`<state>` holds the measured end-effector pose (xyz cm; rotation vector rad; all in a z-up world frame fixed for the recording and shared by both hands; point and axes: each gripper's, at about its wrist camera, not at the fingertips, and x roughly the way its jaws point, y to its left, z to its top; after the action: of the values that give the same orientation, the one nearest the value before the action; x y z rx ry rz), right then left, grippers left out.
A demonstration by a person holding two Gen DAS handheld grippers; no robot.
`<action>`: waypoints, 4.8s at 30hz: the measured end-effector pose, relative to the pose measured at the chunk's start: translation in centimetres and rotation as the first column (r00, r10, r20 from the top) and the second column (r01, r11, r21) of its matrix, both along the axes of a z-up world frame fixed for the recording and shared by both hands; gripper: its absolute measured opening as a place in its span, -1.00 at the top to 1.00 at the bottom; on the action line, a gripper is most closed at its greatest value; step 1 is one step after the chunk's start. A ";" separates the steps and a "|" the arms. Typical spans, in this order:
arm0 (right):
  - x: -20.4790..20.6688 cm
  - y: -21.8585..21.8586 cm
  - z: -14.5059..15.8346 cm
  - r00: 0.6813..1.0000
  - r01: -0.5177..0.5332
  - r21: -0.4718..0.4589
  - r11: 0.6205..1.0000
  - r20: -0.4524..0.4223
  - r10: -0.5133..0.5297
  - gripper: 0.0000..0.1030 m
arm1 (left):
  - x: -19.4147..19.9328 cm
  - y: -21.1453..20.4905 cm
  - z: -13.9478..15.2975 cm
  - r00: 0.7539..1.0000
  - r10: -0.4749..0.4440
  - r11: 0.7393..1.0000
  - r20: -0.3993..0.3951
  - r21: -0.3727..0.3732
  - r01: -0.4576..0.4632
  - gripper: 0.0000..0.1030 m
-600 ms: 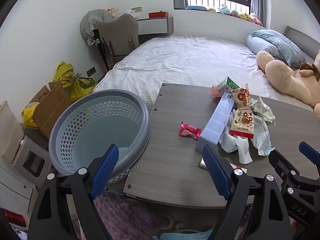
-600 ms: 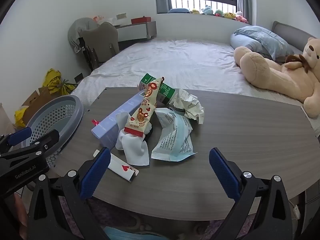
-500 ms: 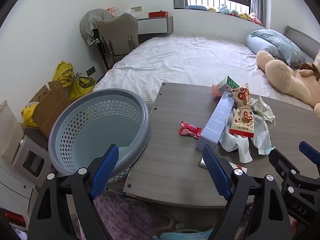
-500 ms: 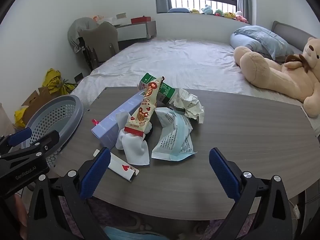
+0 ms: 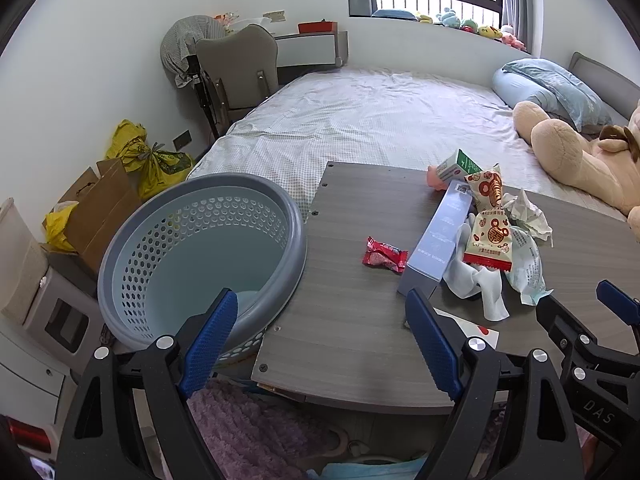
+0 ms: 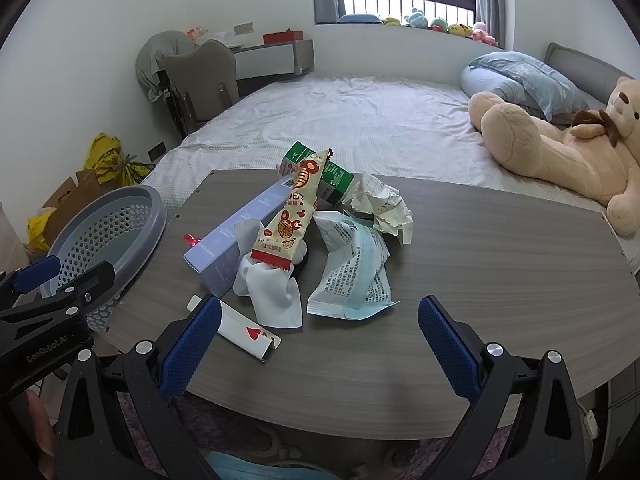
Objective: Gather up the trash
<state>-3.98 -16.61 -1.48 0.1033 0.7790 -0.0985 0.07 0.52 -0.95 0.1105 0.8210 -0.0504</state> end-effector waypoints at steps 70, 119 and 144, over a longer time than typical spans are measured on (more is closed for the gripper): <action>0.2 0.3 0.1 1.000 -0.003 0.001 1.000 0.002 0.003 -0.88 | 0.0 0.5 -0.1 1.000 0.009 1.000 0.003 0.002 -0.009 -0.59; 8.6 -4.7 -5.4 0.983 0.053 0.011 0.999 -0.174 -0.050 -0.29 | 5.3 -0.4 -2.7 0.999 0.005 1.000 -0.047 0.016 -0.004 -0.59; 1.4 -9.4 -2.8 0.990 0.114 0.127 0.985 -0.092 -0.102 0.18 | 4.3 -3.0 -1.4 0.996 -0.079 0.997 -0.037 -0.023 0.078 -0.59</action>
<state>-2.62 -26.02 -4.27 0.2688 0.8652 -0.1552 4.37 -2.46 -2.35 0.1223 0.8537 -0.1359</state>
